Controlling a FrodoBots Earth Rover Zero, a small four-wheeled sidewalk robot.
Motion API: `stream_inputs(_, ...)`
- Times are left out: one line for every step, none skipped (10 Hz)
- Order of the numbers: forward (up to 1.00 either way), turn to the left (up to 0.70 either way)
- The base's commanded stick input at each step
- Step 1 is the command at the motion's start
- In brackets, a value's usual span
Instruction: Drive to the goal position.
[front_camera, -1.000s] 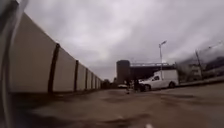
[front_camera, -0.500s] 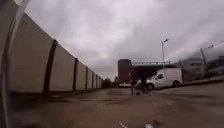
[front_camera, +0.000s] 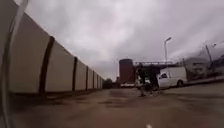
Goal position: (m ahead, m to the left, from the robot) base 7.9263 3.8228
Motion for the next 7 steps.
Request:
stream_inputs(1.0,0.0)
stream_inputs(1.0,0.0)
stream_inputs(1.0,0.0)
stream_inputs(1.0,0.0)
stream_inputs(1.0,0.0)
stream_inputs(1.0,0.0)
stream_inputs(1.0,0.0)
